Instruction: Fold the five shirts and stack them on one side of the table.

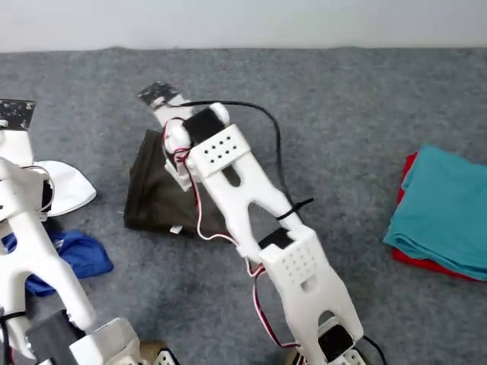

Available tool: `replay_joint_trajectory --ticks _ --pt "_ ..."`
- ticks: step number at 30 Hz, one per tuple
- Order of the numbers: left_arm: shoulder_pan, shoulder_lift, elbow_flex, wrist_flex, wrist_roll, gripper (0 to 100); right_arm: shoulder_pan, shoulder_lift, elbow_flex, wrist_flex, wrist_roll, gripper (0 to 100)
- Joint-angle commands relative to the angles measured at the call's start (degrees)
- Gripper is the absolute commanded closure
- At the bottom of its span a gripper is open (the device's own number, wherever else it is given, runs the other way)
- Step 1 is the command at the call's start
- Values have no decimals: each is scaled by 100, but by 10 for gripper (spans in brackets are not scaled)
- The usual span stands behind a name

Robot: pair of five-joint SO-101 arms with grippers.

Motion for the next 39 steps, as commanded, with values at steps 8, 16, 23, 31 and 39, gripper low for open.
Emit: replay_joint_trajectory --ticks 8,16,23,31,39 --pt "-9 -211 -207 18 -18 986 -75 -1437 1820 224 -2734 660" --pt "-9 -202 -198 26 -18 986 -312 -391 1837 -119 -3332 619" --pt "-18 -211 -198 44 -18 986 -312 505 1837 -980 -3552 620" --pt "-35 -237 -198 53 -18 986 -277 875 1837 -980 -3516 891" --pt "-35 -211 -198 53 -18 986 -198 848 1837 -848 -3490 990"
